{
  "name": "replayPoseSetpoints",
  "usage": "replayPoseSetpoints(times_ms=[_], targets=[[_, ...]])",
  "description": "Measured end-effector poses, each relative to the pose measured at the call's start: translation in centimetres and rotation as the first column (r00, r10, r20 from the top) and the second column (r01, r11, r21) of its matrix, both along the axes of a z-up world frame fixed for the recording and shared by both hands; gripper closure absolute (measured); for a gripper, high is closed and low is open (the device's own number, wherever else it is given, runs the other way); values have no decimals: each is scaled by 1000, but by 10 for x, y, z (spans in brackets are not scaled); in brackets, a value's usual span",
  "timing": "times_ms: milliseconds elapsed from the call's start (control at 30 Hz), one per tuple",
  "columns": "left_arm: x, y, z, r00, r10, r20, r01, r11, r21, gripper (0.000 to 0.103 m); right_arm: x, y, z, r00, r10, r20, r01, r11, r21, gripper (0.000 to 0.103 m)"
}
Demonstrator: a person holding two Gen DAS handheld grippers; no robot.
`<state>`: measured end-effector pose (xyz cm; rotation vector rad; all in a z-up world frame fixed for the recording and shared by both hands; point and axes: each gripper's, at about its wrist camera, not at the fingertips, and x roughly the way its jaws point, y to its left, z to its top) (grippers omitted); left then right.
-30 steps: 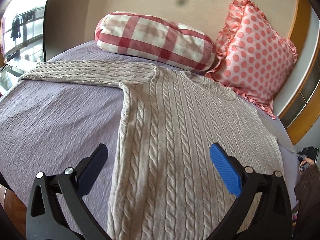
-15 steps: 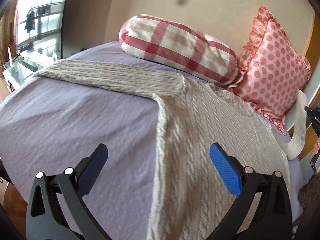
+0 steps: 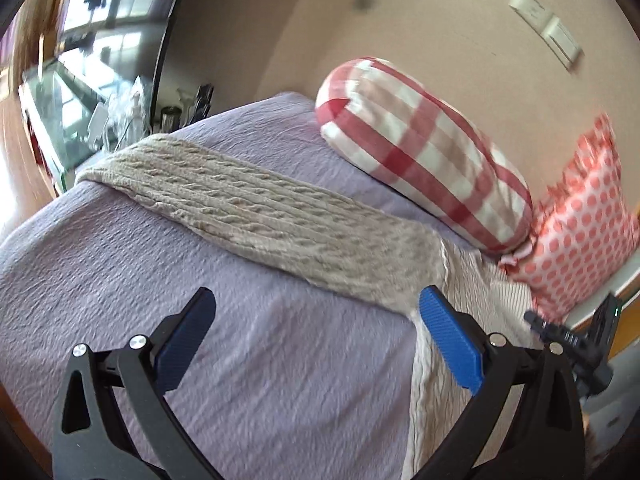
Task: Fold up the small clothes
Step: 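Grasp the other sleeve with the left gripper and fold it across the body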
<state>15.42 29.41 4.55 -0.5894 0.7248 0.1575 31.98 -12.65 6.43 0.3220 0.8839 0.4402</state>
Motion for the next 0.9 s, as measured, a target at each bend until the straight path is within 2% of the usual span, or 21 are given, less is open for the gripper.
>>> replayPoseSetpoints(times_ms=[167,367,567,667,733,767,800,833,867,900], targets=[[13,18,-6,998,57,-27,-57,998,2,2,-1,6,-11,1000,0,-17,0,1000,-29,95],[18,30,-20,995,77,-56,-81,994,-71,2,-1,14,-14,1000,11,-18,-12,1000,-20,95],[18,33,-27,994,93,-62,-99,990,-97,2,-2,37,-11,998,58,-8,-58,998,-16,95],[20,36,-28,992,107,-65,-113,988,-104,2,2,46,-23,996,67,-61,-71,996,-50,92],[22,41,-29,991,119,-68,-127,985,-120,2,1,50,-31,989,97,-111,-102,994,-44,85],[23,43,-29,990,125,-66,-133,983,-130,2,-2,50,-29,988,107,-115,-111,993,-35,72],[25,46,-29,989,133,-66,-141,980,-138,2,-5,50,-26,983,129,-129,-131,991,-5,54],[26,49,-29,988,142,-64,-150,978,-148,2,-8,49,-22,981,141,-135,-139,990,22,46],[29,53,-29,986,152,-63,-161,974,-158,2,-12,47,-18,981,143,-134,-139,989,42,32],[30,58,-30,984,169,-60,-177,969,-174,2,-19,43,-12,983,136,-125,-130,990,53,28]])
